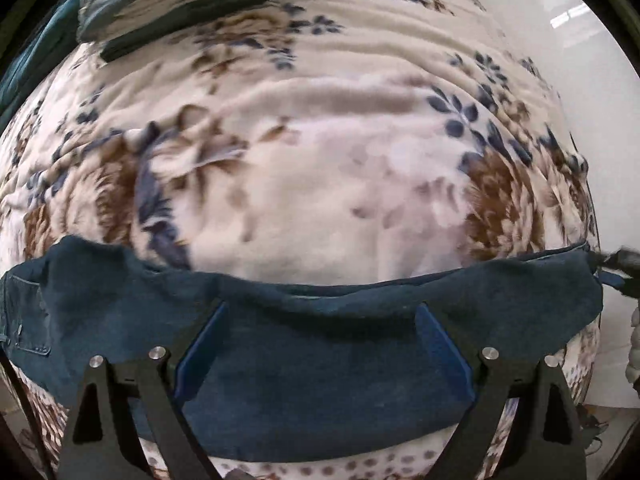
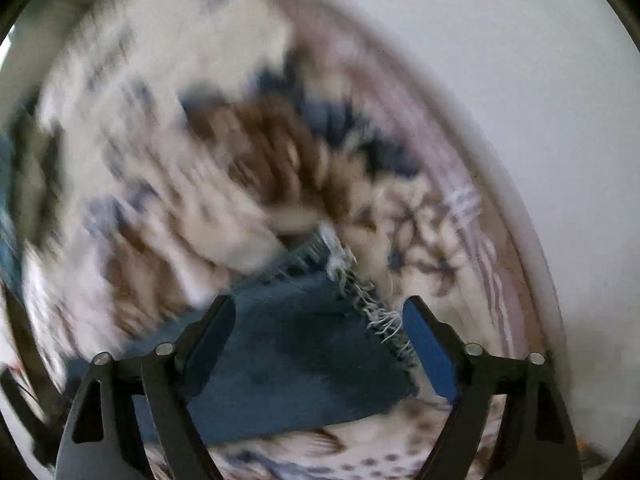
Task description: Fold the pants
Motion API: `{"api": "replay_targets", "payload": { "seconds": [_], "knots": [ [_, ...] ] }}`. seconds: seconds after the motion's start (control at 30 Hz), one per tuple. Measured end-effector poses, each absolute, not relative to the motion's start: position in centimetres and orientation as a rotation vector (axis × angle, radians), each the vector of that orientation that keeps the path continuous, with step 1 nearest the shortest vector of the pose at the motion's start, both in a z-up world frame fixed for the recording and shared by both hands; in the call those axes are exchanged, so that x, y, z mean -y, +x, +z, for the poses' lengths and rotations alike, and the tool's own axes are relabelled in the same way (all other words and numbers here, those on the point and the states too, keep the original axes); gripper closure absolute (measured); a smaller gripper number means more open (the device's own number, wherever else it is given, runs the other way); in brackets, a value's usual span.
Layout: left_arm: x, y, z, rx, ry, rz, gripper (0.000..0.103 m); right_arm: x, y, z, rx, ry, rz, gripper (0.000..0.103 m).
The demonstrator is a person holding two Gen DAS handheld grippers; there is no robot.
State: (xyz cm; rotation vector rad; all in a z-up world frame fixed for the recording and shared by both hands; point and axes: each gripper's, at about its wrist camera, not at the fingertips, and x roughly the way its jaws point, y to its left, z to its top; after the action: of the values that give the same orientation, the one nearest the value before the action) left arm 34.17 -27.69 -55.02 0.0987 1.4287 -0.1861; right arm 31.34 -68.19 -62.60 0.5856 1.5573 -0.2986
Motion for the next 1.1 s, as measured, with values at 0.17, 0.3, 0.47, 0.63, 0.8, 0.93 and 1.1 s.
{"api": "replay_targets", "payload": {
  "seconds": [0.17, 0.3, 0.47, 0.63, 0.8, 0.93, 1.1],
  "knots": [
    [28.8, 34.2, -55.3, -1.426, 0.121, -0.183, 0.009, 67.4, 30.9, -59.2, -1.428, 0.454, -0.345, 0.099],
    [28.8, 33.9, -56.0, -1.435, 0.129, -0.168, 0.009, 68.7, 30.3, -57.1, -1.317, 0.509, -0.359, 0.101],
    [28.2, 33.5, -56.6, -1.447, 0.112, -0.150, 0.009, 71.4, 28.3, -59.5, -1.289, 0.696, -0.344, 0.099],
    [27.7, 32.8, -56.2, -1.408, 0.091, -0.159, 0.009, 72.3, 22.4, -61.0, -1.195, 1.027, -0.356, 0.030],
    [27.2, 32.7, -56.6, -1.437, 0.040, -0.186, 0.009, 69.9, 18.9, -65.5, -1.128, 1.281, -0.218, 0.030],
    [26.9, 32.6, -56.7, -1.440, 0.049, -0.181, 0.009, 68.6, 19.8, -69.4, -0.966, 1.417, -0.142, 0.027],
    [26.1, 32.3, -56.5, -1.436, 0.058, -0.179, 0.009, 67.7, 22.6, -70.6, -0.804, 1.463, -0.019, 0.030]
  ]
}}
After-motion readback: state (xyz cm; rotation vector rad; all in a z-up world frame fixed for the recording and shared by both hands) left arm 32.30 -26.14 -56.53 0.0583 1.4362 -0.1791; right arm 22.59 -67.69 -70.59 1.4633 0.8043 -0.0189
